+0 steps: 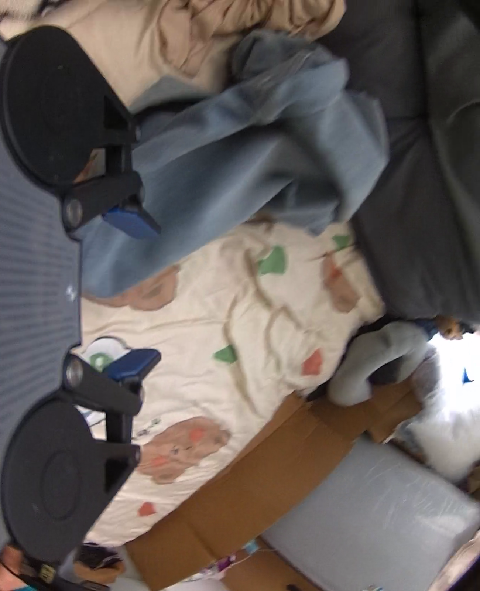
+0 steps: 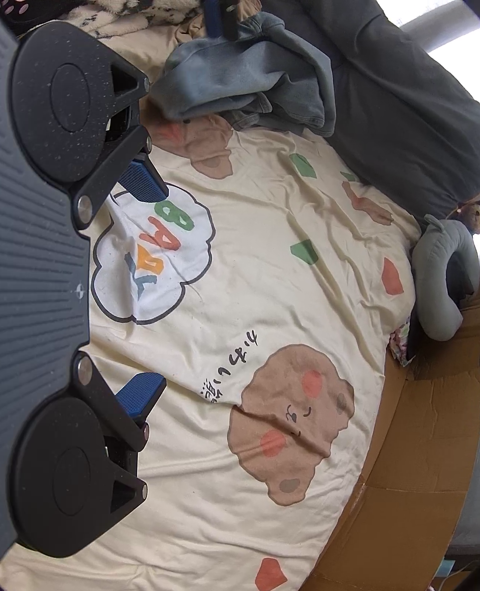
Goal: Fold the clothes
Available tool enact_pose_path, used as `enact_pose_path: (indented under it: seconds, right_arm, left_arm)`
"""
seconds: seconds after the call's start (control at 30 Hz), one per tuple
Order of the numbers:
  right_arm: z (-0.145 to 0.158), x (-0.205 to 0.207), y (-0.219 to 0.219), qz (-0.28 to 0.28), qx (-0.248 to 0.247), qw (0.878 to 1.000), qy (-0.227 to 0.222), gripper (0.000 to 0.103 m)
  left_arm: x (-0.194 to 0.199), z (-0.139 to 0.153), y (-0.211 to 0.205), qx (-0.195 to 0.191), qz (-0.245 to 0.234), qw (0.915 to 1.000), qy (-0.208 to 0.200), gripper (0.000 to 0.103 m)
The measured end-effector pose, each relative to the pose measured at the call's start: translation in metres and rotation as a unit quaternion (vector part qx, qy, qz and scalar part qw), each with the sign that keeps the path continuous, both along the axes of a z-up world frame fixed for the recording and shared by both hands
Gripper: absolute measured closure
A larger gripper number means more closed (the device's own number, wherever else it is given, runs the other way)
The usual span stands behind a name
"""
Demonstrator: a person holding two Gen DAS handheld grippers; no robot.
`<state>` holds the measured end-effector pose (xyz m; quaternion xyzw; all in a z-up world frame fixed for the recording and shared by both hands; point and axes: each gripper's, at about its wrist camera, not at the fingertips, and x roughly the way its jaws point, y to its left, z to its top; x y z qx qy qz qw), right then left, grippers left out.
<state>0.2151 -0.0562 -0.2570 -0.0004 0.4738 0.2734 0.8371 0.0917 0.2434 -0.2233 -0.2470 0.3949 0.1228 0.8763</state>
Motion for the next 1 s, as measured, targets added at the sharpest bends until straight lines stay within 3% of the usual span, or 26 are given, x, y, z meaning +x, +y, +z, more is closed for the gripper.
enact_pose_path:
  seconds: [0.1, 0.2, 0.3, 0.57, 0.7, 0.8, 0.87, 0.9, 1.0]
  right_arm:
    - [0.0, 0.001, 0.001, 0.0, -0.001, 1.0, 0.0, 0.002]
    - [0.0, 0.001, 0.0, -0.003, 0.001, 1.0, 0.002, 0.002]
    - [0.0, 0.001, 0.0, -0.004, 0.001, 1.0, 0.004, 0.002]
    - [-0.002, -0.001, 0.002, 0.004, -0.005, 1.0, 0.004, 0.002]
    - [-0.003, -0.002, 0.004, 0.007, -0.006, 1.0, 0.005, 0.002]
    - [-0.003, -0.003, 0.005, 0.01, -0.008, 1.0, 0.007, 0.002]
    - [-0.003, -0.004, 0.006, 0.013, -0.01, 1.0, 0.006, 0.002]
    - [-0.003, -0.004, 0.005, 0.014, -0.011, 1.0, 0.006, 0.002]
    - [0.001, -0.006, 0.005, 0.02, -0.016, 1.0, 0.0, 0.002]
  left_arm:
    - [-0.004, 0.018, 0.02, 0.006, 0.034, 0.9993, -0.015, 0.029]
    - [-0.004, 0.031, 0.039, 0.052, 0.068, 0.9961, -0.022, 0.024]
    - [-0.002, 0.031, 0.059, 0.067, 0.107, 0.9918, -0.019, 0.022]
    - [0.013, 0.005, 0.09, 0.09, 0.155, 0.9836, -0.017, 0.021]
    - [0.015, -0.006, 0.108, 0.087, 0.185, 0.9777, -0.048, 0.022]
    - [0.015, -0.016, 0.124, 0.047, 0.206, 0.9741, -0.079, 0.041]
    - [0.015, -0.021, 0.132, 0.022, 0.228, 0.9695, -0.088, 0.084]
    - [0.016, -0.02, 0.131, 0.028, 0.228, 0.9692, -0.089, 0.091]
    - [0.021, -0.018, 0.122, 0.039, 0.208, 0.9718, -0.105, 0.095]
